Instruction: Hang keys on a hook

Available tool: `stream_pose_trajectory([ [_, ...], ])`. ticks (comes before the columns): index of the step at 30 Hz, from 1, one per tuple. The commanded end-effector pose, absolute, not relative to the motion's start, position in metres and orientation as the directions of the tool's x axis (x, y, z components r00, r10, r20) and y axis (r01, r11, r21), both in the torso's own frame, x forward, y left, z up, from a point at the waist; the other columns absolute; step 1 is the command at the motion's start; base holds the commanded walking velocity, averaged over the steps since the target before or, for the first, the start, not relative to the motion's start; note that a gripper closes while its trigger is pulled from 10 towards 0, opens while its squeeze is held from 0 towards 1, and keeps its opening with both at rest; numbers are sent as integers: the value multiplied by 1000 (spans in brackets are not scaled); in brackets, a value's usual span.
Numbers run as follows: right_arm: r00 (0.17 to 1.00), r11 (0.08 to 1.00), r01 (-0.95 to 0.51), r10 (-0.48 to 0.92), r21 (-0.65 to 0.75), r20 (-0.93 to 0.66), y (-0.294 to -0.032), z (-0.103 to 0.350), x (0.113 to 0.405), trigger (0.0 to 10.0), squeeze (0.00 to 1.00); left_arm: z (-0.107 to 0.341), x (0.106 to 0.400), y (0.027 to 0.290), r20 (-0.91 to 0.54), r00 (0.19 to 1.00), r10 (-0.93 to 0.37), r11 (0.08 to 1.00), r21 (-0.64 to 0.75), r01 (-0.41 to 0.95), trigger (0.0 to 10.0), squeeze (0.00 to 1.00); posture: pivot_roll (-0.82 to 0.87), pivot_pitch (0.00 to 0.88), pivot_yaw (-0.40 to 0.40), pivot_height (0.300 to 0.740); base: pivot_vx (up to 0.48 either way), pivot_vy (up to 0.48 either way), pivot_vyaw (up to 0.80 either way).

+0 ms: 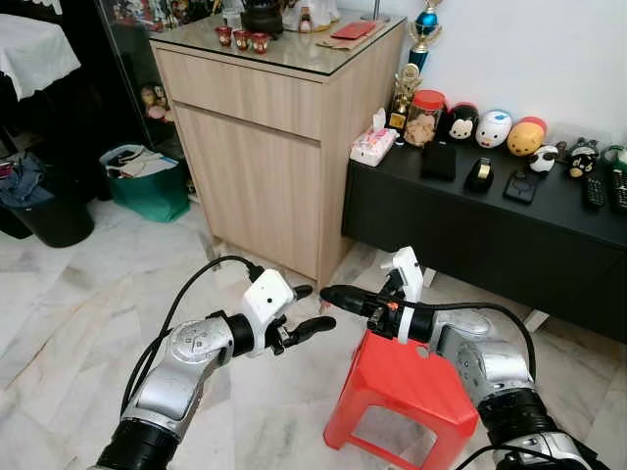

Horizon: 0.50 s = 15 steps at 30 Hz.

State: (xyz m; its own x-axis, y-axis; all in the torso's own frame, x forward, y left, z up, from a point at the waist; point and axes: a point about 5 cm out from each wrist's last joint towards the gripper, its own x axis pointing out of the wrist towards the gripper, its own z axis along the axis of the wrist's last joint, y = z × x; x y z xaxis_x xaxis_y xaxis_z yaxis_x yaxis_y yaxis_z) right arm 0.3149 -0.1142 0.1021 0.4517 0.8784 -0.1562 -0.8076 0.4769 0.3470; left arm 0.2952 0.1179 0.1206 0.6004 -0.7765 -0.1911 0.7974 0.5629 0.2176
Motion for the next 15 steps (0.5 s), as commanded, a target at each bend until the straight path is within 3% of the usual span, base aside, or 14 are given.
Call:
stream_pose_trajectory([
  [1,444,473,-816,881,331,-164,-113,105,313,10000,0,128,298,117,-170,606,-777,566,233,791,10000,0,-10,0,-16,740,0,0,0],
  [15,410,432,-831,902,351,-139,-108,110,308,10000,0,126,300,108,-147,620,-770,587,214,780,10000,0,-20,0,-23,740,0,0,0],
])
